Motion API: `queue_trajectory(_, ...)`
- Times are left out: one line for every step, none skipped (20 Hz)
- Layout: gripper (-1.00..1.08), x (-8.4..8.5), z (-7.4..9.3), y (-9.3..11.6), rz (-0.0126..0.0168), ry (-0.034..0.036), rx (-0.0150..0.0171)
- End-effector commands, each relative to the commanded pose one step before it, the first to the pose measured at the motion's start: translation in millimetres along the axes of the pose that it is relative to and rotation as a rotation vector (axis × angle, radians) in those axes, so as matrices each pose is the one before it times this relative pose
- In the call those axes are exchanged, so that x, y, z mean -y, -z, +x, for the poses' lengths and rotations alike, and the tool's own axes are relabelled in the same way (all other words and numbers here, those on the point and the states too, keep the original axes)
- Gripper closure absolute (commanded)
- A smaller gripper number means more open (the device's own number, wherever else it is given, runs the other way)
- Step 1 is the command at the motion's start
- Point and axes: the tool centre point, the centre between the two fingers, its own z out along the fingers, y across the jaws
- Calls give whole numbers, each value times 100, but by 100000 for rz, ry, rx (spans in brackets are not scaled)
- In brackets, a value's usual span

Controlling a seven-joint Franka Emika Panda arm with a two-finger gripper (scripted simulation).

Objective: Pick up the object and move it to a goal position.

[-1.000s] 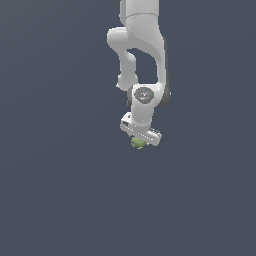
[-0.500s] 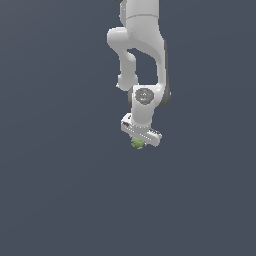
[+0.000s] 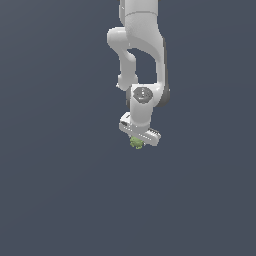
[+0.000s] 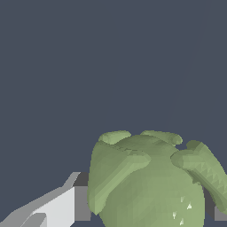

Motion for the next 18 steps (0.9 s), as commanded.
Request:
queue_trajectory(108,-361,709,829,57,-81,-98)
queue_trajectory(108,-186,355,424,0,0,0)
queue_trajectory(108,-207,395,472,0,0,0)
queue_trajectory(108,-227,434,518,0,0,0)
queue_trajectory(108,-246,473,564,0,0,0)
queue_trajectory(108,-266,511,609,0,0,0)
queue_trajectory(108,-303,563,643,-20,-44,10)
queue_trajectory(108,-301,584,695,0,0,0)
queue_trajectory(108,-315,614,730,0,0,0)
queue_trajectory(108,-327,639,758,0,0,0)
queue_trajectory(108,-336,660,782,0,0,0)
queue_trajectory(108,-343,678,801,0,0,0)
queue_trajectory(108,-349,693,817,0,0,0)
queue_trajectory(108,-353,706,829,0,0,0)
queue_trajectory(108,-357,716,840,0,0,0)
queue_trajectory(108,-359,725,847,0,0,0)
queue_trajectory(108,-360,733,853,0,0,0)
queue_trajectory(108,-360,739,857,0,0,0)
